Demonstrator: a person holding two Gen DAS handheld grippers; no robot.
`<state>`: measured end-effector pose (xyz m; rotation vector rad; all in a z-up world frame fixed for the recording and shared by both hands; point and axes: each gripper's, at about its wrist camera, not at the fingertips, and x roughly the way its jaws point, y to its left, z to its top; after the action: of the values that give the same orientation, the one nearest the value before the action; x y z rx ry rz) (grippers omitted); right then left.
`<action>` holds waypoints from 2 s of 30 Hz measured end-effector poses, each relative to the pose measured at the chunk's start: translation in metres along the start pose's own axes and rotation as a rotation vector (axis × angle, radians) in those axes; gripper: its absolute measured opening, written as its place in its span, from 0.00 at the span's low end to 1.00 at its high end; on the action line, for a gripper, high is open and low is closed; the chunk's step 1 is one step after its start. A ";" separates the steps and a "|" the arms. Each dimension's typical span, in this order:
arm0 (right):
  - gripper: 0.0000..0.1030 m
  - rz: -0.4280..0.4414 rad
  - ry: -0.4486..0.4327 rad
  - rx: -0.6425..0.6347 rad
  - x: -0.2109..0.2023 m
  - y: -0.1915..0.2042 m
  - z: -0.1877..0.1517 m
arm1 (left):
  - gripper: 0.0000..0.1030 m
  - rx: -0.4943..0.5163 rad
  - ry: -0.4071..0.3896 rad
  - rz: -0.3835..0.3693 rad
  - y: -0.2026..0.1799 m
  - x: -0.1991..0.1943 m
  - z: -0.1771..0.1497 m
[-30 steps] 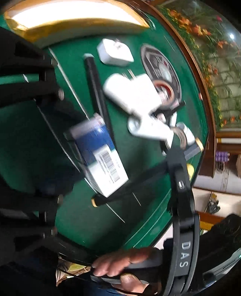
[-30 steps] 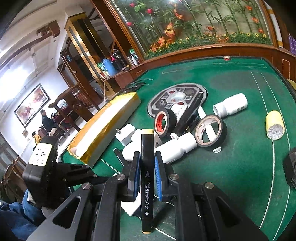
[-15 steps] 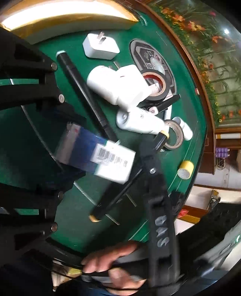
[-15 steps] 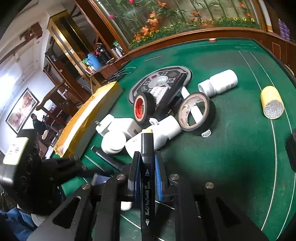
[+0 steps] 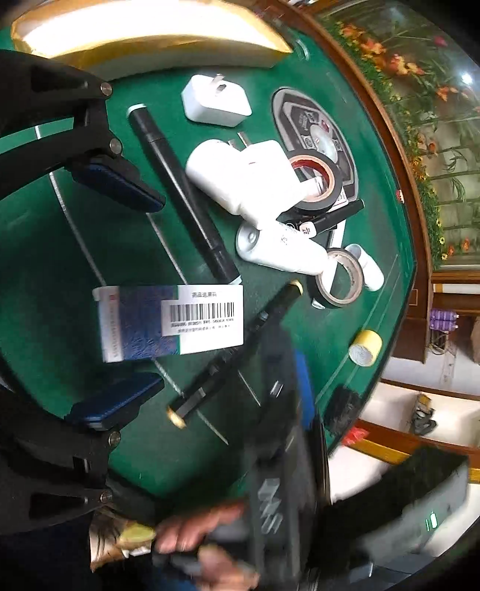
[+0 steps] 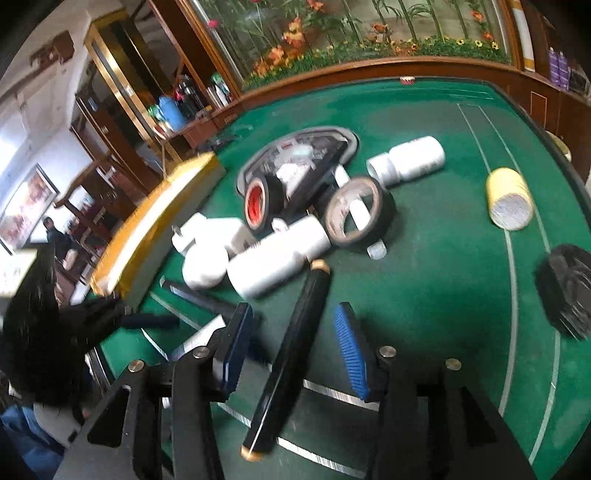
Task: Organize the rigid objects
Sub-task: 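Carry the medicine box with the left gripper while the right gripper carries the marker to the tray, then open the left gripper to drop the box while the right gripper releases the marker into the tray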
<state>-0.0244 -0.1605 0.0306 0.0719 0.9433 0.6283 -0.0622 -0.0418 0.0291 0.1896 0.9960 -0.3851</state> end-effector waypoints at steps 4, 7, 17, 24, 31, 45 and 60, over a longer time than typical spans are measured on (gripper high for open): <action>0.44 -0.049 0.064 -0.046 -0.001 0.010 -0.016 | 0.47 -0.010 0.015 0.028 0.002 0.008 0.000; 0.42 -0.085 0.087 -0.080 0.006 0.020 -0.023 | 0.35 -0.030 0.008 0.033 0.009 0.009 -0.001; 0.16 -0.028 0.110 0.073 0.001 0.008 -0.025 | 0.35 -0.121 -0.074 -0.058 0.030 -0.021 -0.007; 0.15 0.148 -0.023 0.073 -0.045 0.028 -0.016 | 0.35 -0.234 -0.192 -0.076 0.071 -0.071 -0.007; 0.15 0.258 -0.101 0.006 -0.038 0.083 0.034 | 0.35 -0.378 -0.229 0.056 0.146 -0.100 -0.015; 0.15 0.138 0.048 0.080 0.152 0.185 0.145 | 0.36 -0.637 0.020 0.241 0.329 -0.030 -0.007; 0.15 0.098 0.154 0.186 0.229 0.201 0.170 | 0.36 -0.678 0.066 0.265 0.370 0.001 0.004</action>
<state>0.1094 0.1618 0.0289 0.2393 1.1514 0.6423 0.0893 0.2954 0.0235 -0.2794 1.0988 0.2115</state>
